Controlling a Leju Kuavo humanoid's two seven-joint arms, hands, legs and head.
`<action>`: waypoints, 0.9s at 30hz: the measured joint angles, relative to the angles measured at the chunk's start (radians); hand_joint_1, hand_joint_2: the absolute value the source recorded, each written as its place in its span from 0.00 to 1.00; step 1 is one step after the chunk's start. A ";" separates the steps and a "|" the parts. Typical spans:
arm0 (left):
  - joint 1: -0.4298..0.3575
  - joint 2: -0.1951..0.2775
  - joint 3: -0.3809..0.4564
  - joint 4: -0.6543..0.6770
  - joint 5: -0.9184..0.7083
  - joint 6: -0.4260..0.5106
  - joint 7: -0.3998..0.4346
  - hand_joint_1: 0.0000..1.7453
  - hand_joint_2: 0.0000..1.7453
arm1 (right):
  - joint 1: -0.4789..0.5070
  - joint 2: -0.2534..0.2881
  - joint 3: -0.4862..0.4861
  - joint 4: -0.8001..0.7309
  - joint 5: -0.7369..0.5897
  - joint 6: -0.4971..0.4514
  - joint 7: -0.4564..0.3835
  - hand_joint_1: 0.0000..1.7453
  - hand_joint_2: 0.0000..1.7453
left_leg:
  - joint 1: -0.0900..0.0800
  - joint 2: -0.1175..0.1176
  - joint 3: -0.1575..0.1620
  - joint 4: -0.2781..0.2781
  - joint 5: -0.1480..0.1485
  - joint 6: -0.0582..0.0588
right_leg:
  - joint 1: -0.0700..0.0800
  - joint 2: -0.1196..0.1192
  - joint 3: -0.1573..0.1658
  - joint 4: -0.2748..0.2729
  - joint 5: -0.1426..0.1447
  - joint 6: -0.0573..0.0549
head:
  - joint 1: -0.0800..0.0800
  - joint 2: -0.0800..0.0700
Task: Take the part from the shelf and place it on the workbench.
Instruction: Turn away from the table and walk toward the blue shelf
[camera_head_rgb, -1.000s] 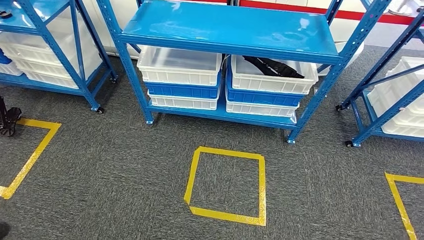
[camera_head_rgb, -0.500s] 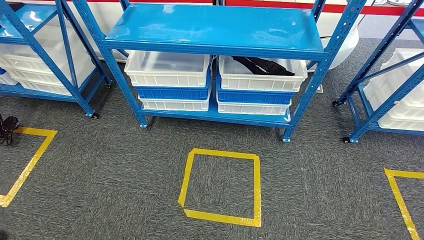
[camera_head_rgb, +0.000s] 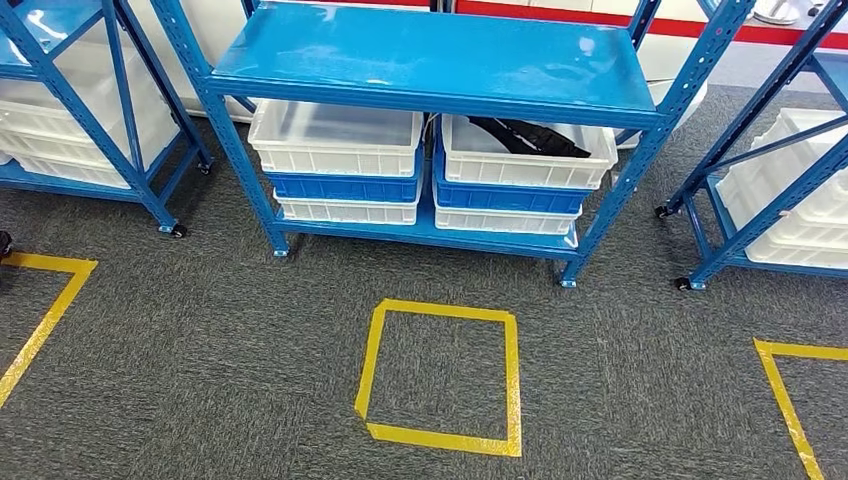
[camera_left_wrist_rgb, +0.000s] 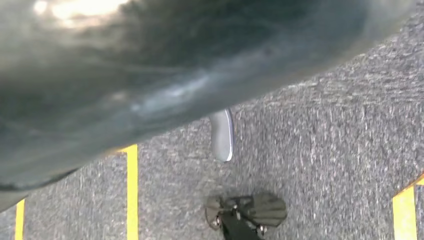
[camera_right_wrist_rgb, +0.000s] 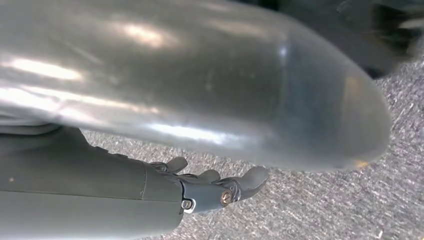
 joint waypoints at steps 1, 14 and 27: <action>0.000 0.000 -0.001 0.000 0.000 0.000 0.000 0.00 0.00 | 0.001 0.000 0.000 0.000 0.000 0.000 0.000 0.00 0.00 | -0.001 0.000 0.001 0.000 -0.001 0.002 | 0.000 0.000 -0.030 0.048 -0.010 0.001 | 0.000 0.000; 0.000 -0.001 -0.006 0.000 0.000 0.000 0.000 0.00 0.00 | -0.003 -0.002 0.000 0.000 0.001 0.003 -0.001 0.00 0.00 | 0.000 -0.001 -0.046 0.146 -0.098 -0.040 | -0.006 -0.006 0.087 -0.216 0.119 -0.025 | -0.005 0.000; 0.001 0.002 -0.007 0.000 0.000 -0.002 0.001 0.00 0.00 | -0.001 -0.001 0.005 0.000 0.003 0.007 -0.003 0.00 0.00 | -0.001 -0.005 0.001 0.009 -0.007 -0.008 | 0.003 0.001 0.102 -0.193 0.075 0.007 | -0.001 0.000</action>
